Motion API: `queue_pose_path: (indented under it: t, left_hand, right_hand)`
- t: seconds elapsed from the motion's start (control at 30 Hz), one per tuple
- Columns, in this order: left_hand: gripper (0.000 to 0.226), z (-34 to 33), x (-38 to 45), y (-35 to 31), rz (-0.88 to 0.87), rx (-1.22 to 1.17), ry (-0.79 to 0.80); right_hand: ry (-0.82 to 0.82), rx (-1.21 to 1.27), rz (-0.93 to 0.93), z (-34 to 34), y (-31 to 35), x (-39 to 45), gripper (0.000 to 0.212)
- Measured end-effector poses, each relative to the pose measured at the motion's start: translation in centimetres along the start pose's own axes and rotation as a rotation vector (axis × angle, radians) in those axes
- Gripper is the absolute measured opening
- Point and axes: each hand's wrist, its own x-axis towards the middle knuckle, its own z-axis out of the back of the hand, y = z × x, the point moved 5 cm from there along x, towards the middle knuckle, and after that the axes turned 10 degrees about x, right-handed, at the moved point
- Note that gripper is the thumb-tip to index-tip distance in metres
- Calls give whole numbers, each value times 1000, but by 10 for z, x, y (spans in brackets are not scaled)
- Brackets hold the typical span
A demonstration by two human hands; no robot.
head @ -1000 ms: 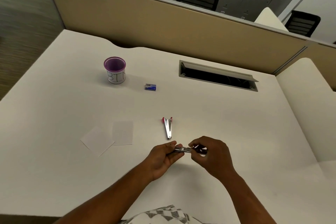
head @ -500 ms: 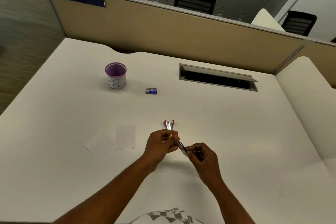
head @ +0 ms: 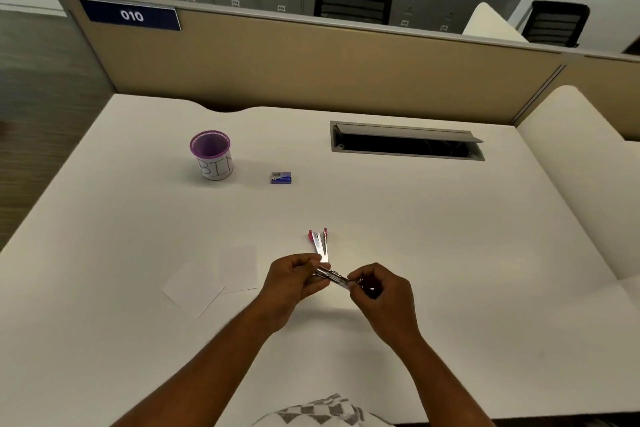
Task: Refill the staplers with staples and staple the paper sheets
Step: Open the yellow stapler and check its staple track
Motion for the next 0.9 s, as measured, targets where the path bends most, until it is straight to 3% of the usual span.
queue_pose_path:
  t: [0.13, 0.27, 0.37, 0.5, 0.73, 0.9]
  left_hand:
    - [18, -4, 1, 19, 131, -178, 34]
    - [19, -12, -3, 40, 275, -264, 27]
    - [18, -15, -5, 46, 314, -233, 26]
    - [21, -18, -6, 48, 334, -125, 28]
    - [23, -46, -22, 82, 587, -173, 83]
    - [25, -40, -13, 80, 574, -65, 32]
  right_hand:
    - [55, -215, 116, 7, 16, 3, 14]
    - [160, -397, 64, 14, 16, 7, 12]
    - [203, -330, -119, 19, 4, 12, 8]
    - [305, 62, -551, 26, -21, 9, 8]
    - [468, -52, -796, 48, -43, 13, 22]
    - [526, 157, -1073, 45, -70, 4, 36]
